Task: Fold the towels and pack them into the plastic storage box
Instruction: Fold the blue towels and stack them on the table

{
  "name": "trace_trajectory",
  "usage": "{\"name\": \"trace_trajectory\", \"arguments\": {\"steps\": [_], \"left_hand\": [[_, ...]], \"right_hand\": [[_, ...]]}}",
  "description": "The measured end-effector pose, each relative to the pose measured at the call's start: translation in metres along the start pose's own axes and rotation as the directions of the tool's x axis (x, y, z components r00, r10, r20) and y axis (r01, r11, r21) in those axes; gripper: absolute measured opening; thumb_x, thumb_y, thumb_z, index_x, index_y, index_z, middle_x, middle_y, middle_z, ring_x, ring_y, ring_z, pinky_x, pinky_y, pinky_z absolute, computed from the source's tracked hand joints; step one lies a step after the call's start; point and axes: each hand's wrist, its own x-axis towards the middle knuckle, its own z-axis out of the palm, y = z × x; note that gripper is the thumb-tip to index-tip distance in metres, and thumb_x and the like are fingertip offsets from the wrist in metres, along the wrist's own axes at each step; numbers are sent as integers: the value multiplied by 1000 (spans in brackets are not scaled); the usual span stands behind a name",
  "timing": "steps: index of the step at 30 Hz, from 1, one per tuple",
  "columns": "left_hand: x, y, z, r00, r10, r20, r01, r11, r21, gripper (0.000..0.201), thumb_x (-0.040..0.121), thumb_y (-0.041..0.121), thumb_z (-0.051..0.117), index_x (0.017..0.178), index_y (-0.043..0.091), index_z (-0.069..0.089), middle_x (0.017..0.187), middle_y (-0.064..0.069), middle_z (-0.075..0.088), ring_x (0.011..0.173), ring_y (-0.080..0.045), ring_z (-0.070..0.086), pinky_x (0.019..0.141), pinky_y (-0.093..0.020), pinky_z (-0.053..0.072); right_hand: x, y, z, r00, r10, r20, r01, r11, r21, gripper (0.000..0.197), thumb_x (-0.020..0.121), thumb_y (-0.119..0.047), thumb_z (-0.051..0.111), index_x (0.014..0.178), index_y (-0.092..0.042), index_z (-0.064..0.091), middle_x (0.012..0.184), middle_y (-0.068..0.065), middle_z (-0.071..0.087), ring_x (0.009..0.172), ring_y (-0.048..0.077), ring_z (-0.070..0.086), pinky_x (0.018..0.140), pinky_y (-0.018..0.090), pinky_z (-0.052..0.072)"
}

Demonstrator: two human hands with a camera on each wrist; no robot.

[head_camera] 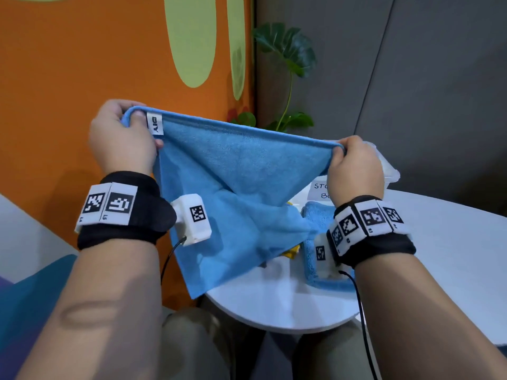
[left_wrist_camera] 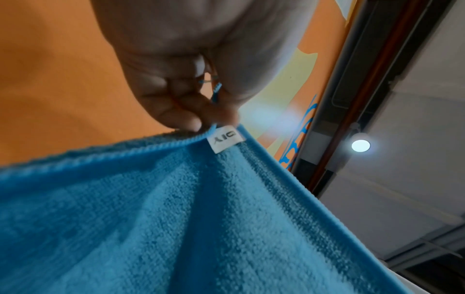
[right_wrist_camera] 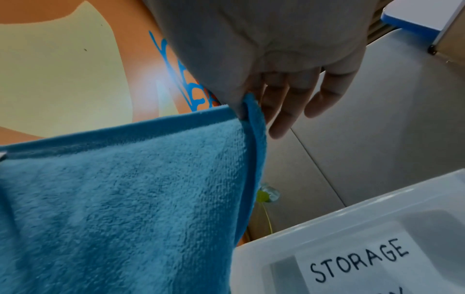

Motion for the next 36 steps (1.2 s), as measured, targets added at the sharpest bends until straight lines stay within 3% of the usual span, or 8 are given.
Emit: {"name": "trace_trajectory", "arguments": {"steps": [3,7,11,15,20,24,31,36], "left_hand": [[-3,13,-1,998,38,-41,-43,991,-123,27,89,14,43,78,35,54,81,4,63,51,-4,63,52,-25,49],[4,23,-4,965,153,-212,-189,969,-161,15,84,26,43,80,38,51,87,8,62,75,-10,61,70,-28,52],[9,16,-3,962,128,-239,-155,983,-98,13,85,28,41,80,39,48,83,3,61,64,-21,59,55,-33,52],[0,10,-6,983,109,-148,-108,994,18,16,87,25,44,76,36,43,75,16,50,75,-12,50,64,-19,41],[-7,-5,1,994,0,106,-39,929,367,14,89,25,51,99,20,59,102,-4,61,94,-26,55,81,-32,44],[-25,-15,17,919,-193,344,-37,826,562,9,82,29,54,75,23,55,98,-6,64,95,-33,57,89,-42,48],[-66,1,47,773,-220,595,5,940,341,8,82,18,60,89,17,61,77,-4,63,67,-24,58,64,-33,48],[-87,14,59,644,-263,719,172,965,199,21,85,7,56,103,17,49,63,-9,65,51,-15,61,55,-27,49]], "right_hand": [[0,-10,-10,988,-42,-147,65,986,155,23,99,-19,36,110,-14,56,108,4,49,94,20,51,74,20,31],[3,-28,-25,903,-67,-425,246,891,383,20,96,-14,40,107,-9,57,104,2,46,82,-6,44,74,1,30],[4,-37,-29,864,-35,-502,292,847,444,16,95,-17,46,103,-7,56,97,-6,43,82,-11,45,76,-1,30],[3,-30,-26,886,-6,-464,236,867,439,17,96,-22,47,101,-10,58,98,-5,47,78,-16,45,71,-2,31],[6,-23,-14,974,-22,-227,73,973,218,22,97,-29,46,78,-18,52,90,3,46,74,11,42,65,16,28],[2,-11,11,999,39,9,-39,995,92,42,93,-31,46,55,-24,27,87,4,41,67,23,39,63,28,30],[-16,-21,22,936,43,349,-59,998,38,30,92,-24,51,66,-10,52,73,7,58,71,26,52,53,27,30],[-23,-30,31,902,-11,431,-99,967,233,23,83,-29,67,69,-24,49,67,-9,54,70,14,53,60,26,37]]}}
